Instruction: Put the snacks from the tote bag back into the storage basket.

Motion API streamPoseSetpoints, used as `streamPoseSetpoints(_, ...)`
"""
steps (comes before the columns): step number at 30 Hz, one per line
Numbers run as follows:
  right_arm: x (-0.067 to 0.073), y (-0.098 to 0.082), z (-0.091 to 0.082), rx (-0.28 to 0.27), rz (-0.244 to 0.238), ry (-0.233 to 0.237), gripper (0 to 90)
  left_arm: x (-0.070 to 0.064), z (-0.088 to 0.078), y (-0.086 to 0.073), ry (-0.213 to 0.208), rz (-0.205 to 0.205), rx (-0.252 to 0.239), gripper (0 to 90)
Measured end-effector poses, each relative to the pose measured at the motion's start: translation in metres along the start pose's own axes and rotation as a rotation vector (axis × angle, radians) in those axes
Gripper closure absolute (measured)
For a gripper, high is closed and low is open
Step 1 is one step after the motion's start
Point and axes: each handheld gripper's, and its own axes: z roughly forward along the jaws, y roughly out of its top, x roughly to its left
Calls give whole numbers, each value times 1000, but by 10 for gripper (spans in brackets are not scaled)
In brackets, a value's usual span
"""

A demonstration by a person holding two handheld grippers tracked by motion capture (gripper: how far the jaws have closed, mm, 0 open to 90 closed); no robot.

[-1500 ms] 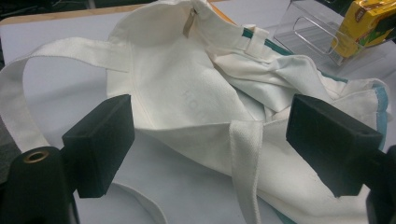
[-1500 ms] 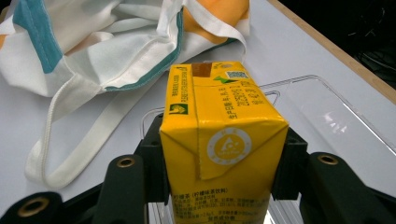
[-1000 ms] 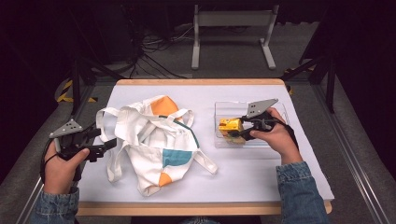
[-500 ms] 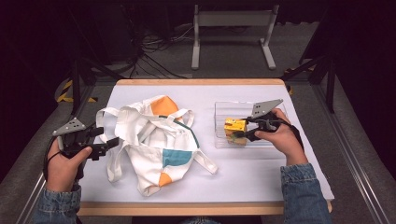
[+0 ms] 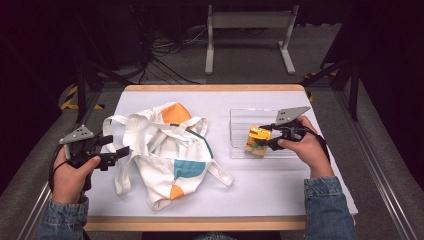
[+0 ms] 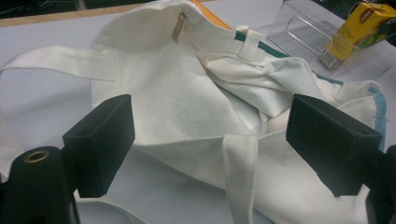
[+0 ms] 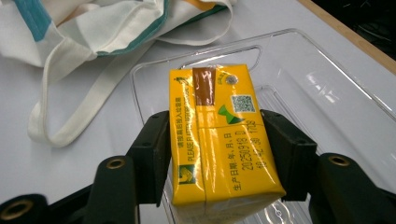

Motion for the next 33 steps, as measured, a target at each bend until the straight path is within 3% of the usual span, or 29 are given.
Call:
streamPoseSetpoints(8,3,6,-6,-70,3,-35,362,0,-1,-1,4,-4,-4,165)
streamPoseSetpoints(20,17,26,-33,-192,18,-120,277,2,-6,-2,13,-6,-11,165)
streamPoseSetpoints(33,25,22,-65,-218,141,-226,256,3,-7,-2,7,6,-23,161)
